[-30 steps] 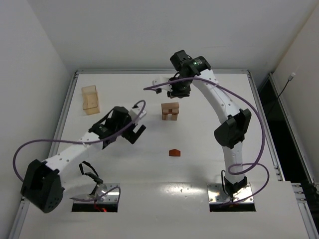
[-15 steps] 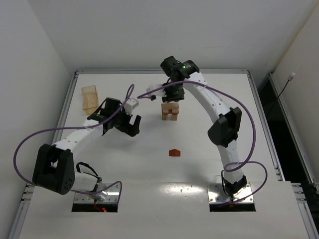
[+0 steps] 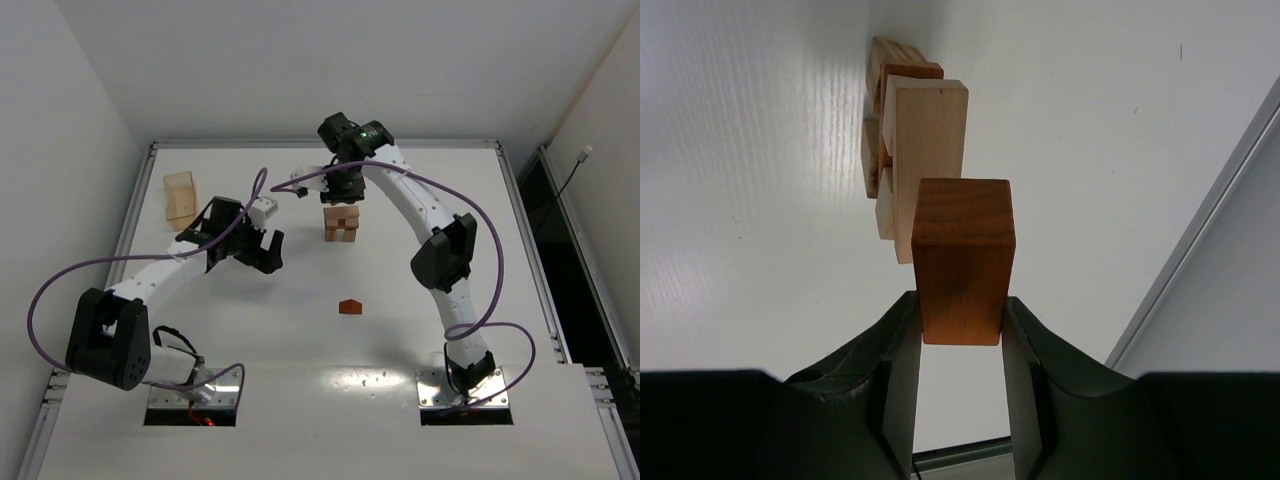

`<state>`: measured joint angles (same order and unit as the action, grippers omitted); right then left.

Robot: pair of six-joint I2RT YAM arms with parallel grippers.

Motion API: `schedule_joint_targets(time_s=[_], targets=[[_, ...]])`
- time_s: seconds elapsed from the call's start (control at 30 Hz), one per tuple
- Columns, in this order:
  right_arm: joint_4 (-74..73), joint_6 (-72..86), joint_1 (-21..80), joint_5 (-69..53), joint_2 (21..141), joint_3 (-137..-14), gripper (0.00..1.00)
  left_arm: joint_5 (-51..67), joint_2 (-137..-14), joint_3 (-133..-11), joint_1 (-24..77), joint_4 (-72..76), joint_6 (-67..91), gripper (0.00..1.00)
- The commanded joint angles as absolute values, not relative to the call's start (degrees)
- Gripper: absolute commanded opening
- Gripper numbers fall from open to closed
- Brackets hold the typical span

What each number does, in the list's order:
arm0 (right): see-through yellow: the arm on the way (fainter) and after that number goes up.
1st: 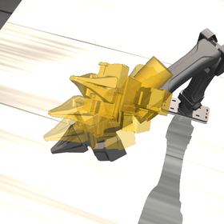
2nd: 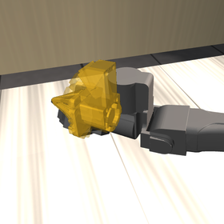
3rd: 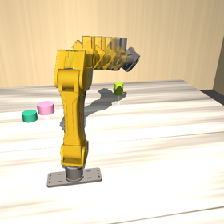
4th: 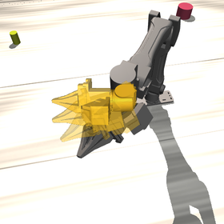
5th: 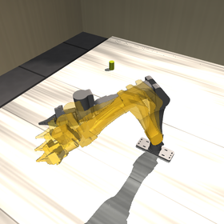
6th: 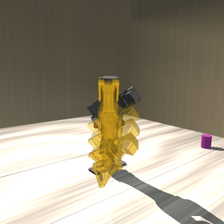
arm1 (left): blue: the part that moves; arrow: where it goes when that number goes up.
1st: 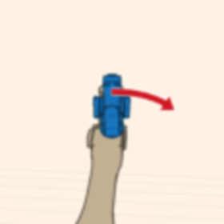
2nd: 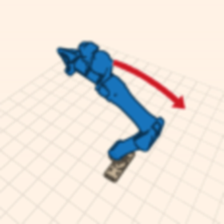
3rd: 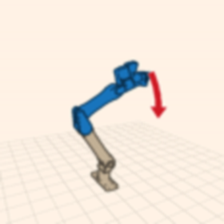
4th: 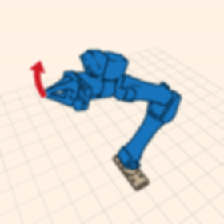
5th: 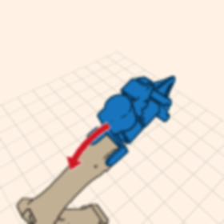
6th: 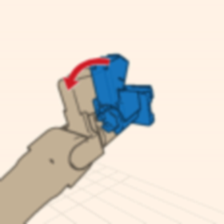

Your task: Build the wood block tower

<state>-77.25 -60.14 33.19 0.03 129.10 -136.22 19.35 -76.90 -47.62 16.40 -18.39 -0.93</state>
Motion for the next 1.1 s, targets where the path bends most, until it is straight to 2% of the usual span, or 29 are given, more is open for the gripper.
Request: schedule_joint_targets(time_s=[0.0,0.3,0.97,1.07], targets=[[-80.2,-57.5,33.8,1.1,129.2,-138.0,0.02,20.7,-76.5,-46.8,15.8,-16.8,0.0,1.0],[-80.2,-54.7,33.8,4.5,130.3,-137.5,0.0,21.2,-76.5,-46.3,15.8,-15.7,1.1,1.0],[-80.2,-51.1,33.8,2.3,131.6,-138.6,0.0,21.7,-77.0,-45.8,15.8,-15.7,1.6,1.0],[-80.2,-51.1,34.4,2.3,131.6,-138.1,0.04,22.2,-77.0,-45.8,15.8,-15.7,1.6,1.0]])
